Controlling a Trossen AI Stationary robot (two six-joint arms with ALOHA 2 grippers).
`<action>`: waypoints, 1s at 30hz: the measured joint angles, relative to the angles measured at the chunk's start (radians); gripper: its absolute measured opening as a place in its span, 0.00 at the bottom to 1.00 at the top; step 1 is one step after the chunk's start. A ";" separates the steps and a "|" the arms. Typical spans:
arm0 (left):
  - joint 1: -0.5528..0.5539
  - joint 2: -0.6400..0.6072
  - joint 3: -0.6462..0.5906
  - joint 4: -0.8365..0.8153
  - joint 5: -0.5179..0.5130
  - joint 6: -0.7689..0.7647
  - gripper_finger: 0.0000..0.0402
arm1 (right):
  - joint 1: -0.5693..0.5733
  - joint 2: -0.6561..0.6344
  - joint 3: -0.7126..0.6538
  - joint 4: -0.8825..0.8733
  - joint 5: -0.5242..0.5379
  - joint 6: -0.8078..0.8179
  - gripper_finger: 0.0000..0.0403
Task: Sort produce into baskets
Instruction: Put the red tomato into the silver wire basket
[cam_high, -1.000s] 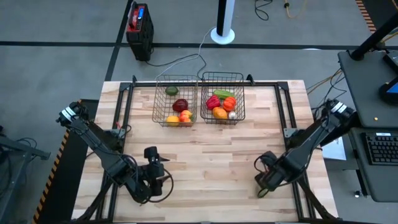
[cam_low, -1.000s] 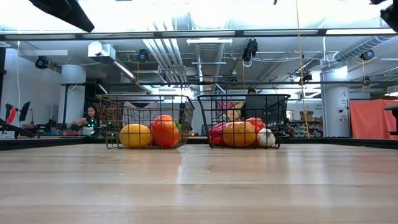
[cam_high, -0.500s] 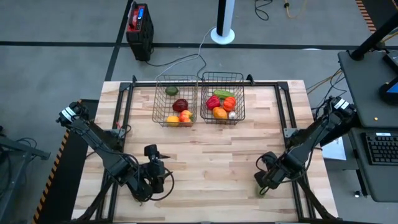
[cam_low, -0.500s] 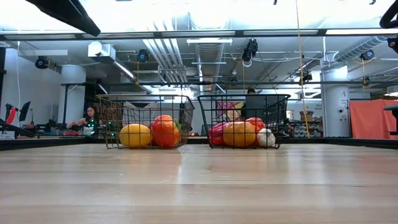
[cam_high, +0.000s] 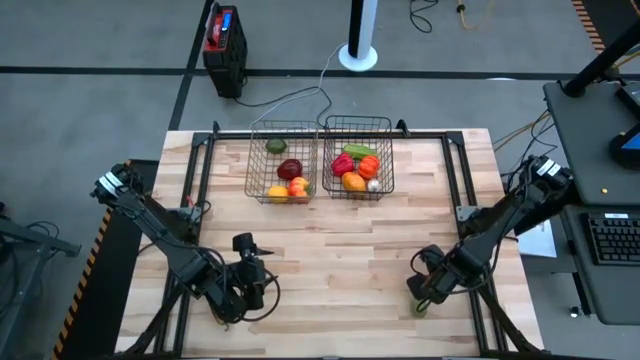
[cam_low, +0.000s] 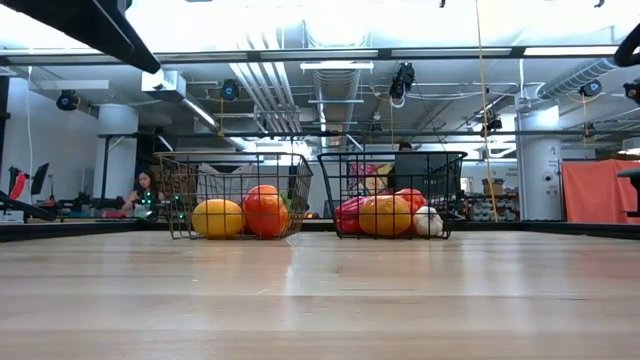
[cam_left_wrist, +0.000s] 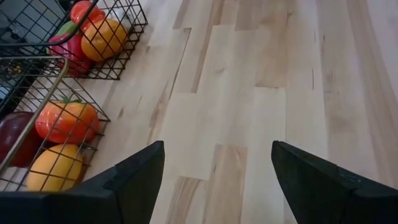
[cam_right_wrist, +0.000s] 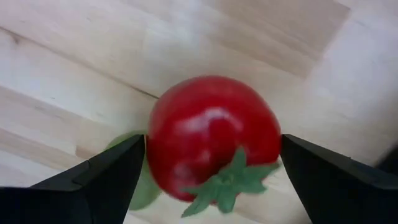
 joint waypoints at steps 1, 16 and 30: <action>0.000 0.000 -0.002 0.005 0.000 0.000 0.69 | 0.000 0.000 -0.011 0.022 0.009 0.001 0.90; 0.000 0.000 -0.003 0.007 -0.008 0.003 0.69 | 0.000 0.000 -0.052 0.080 0.071 0.033 0.90; 0.000 0.000 -0.003 0.007 -0.009 0.004 0.69 | 0.000 0.000 -0.052 0.077 0.071 0.033 0.88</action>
